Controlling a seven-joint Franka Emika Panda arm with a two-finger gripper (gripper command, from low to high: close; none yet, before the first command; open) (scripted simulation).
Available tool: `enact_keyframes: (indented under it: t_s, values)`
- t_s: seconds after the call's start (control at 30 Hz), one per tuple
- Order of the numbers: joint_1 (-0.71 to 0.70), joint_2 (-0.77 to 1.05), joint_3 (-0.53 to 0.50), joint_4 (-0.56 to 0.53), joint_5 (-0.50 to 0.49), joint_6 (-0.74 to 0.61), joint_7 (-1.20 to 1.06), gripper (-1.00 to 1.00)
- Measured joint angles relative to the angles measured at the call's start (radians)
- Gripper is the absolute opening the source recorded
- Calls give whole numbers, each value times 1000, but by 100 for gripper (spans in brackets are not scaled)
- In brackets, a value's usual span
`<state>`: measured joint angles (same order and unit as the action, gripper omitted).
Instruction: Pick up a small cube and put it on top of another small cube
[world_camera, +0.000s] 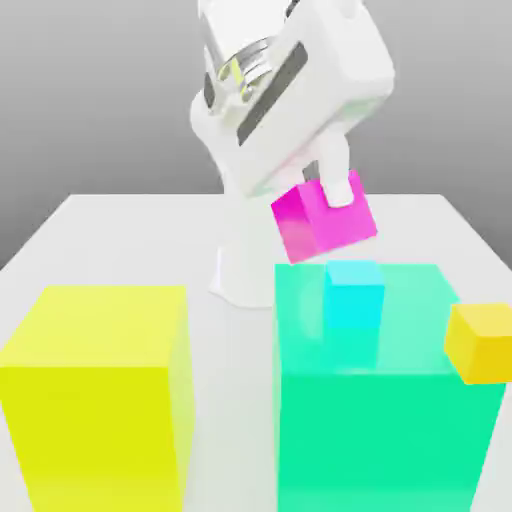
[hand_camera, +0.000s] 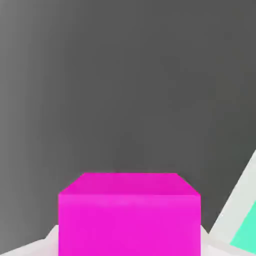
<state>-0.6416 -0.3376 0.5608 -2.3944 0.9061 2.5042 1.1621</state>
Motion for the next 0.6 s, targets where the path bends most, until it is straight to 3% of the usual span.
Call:
enact_keyframes:
  t_s: [0.23, 0.6]
  values:
    - [-89, 127, -116, 7, -42, 54, -302, -100]
    - [-291, 289, -257, -71, -143, 148, -309, -100]
